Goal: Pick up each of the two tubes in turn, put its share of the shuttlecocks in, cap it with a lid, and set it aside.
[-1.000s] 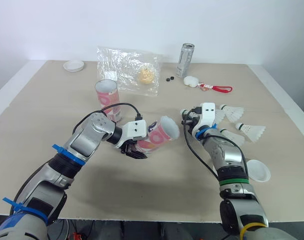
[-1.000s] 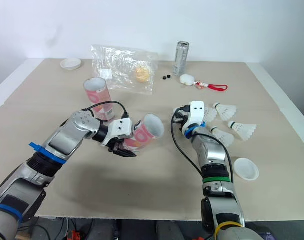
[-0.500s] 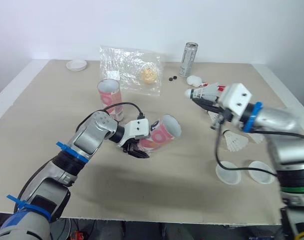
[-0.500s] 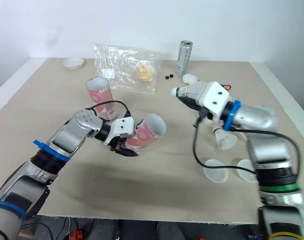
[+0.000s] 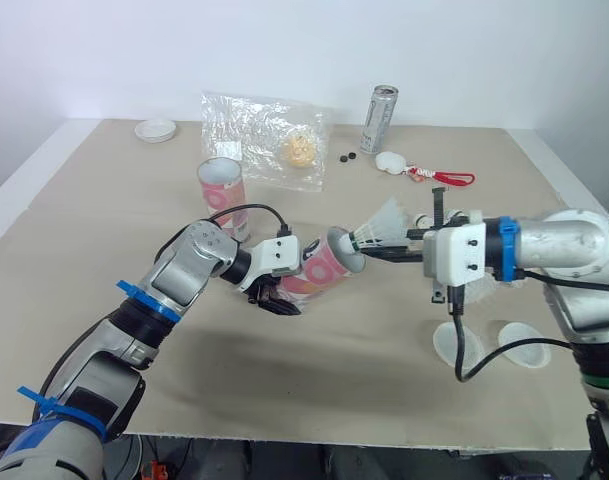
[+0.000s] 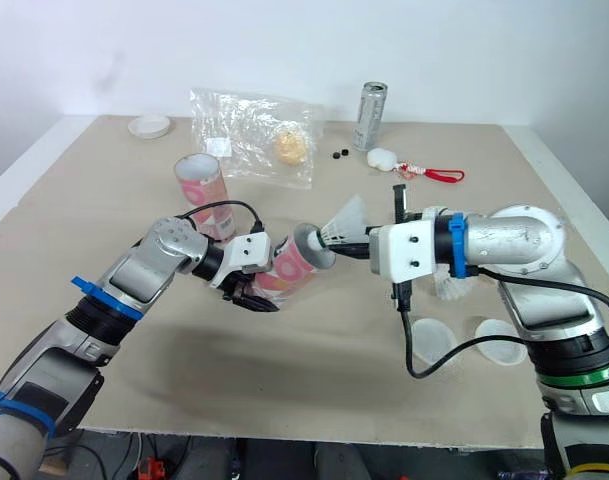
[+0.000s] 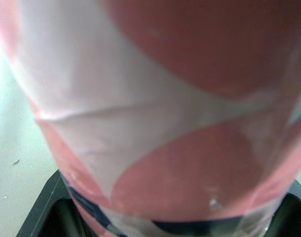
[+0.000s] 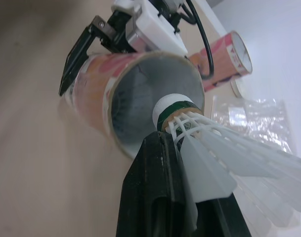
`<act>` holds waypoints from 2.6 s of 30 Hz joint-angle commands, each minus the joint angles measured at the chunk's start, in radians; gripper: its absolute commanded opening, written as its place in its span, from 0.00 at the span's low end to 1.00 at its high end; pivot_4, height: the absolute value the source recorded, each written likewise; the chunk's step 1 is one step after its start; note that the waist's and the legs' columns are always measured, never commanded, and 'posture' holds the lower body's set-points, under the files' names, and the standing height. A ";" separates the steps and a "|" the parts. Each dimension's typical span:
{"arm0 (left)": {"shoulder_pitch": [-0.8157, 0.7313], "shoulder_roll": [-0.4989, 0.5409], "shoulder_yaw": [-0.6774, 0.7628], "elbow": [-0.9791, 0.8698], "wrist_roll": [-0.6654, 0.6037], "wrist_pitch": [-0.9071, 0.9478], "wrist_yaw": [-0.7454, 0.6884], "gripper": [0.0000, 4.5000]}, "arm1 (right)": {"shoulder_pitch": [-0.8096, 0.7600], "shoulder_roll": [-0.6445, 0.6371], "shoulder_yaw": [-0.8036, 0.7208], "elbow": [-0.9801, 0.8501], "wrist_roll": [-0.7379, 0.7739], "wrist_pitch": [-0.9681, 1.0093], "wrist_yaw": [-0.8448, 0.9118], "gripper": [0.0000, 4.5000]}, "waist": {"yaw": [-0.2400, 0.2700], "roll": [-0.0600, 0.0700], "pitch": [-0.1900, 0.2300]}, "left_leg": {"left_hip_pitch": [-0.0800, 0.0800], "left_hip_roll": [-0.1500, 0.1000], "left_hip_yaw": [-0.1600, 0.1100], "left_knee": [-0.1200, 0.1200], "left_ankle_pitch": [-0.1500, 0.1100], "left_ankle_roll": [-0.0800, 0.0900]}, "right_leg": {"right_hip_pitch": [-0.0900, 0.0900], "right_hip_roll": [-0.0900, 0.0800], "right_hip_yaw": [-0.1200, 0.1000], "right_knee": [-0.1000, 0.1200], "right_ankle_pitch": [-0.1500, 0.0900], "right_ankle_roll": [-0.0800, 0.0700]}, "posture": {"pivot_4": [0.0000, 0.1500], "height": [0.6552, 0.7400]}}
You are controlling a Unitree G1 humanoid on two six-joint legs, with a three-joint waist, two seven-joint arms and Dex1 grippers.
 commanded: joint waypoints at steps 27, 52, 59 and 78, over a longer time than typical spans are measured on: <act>0.006 0.005 -0.015 0.003 0.018 -0.013 0.003 0.66 | 0.158 -0.030 -0.486 -0.276 0.414 0.693 -0.270 0.99 | 0.005 -0.001 0.000 | -0.001 0.000 -0.002 -0.001 0.000 0.000 | 0.000 0.000 -0.001 0.000 -0.001 -0.001 | 1.00 1.00; -0.011 -0.027 -0.025 0.024 0.032 -0.041 -0.022 0.66 | 0.766 0.362 -0.684 -0.354 0.526 0.888 -0.699 0.99 | 0.003 -0.001 -0.001 | 0.000 -0.001 -0.001 -0.001 0.001 0.001 | 0.002 -0.001 0.001 0.000 -0.003 -0.004 | 1.00 1.00; -0.016 -0.049 -0.016 -0.002 0.027 -0.012 0.000 0.66 | 0.739 0.345 -0.653 -0.270 0.486 0.858 -0.704 0.99 | 0.004 -0.001 -0.001 | 0.000 -0.002 -0.001 -0.001 0.001 0.001 | 0.002 -0.001 0.001 0.000 -0.003 -0.004 | 1.00 1.00; -0.038 -0.100 -0.029 0.001 0.036 0.006 0.015 0.66 | 0.518 0.369 -0.476 0.084 0.315 0.676 -0.706 0.99 | 0.001 -0.001 0.000 | -0.001 -0.002 -0.001 -0.003 0.001 0.001 | 0.001 0.000 0.001 -0.001 -0.003 0.000 | 1.00 1.00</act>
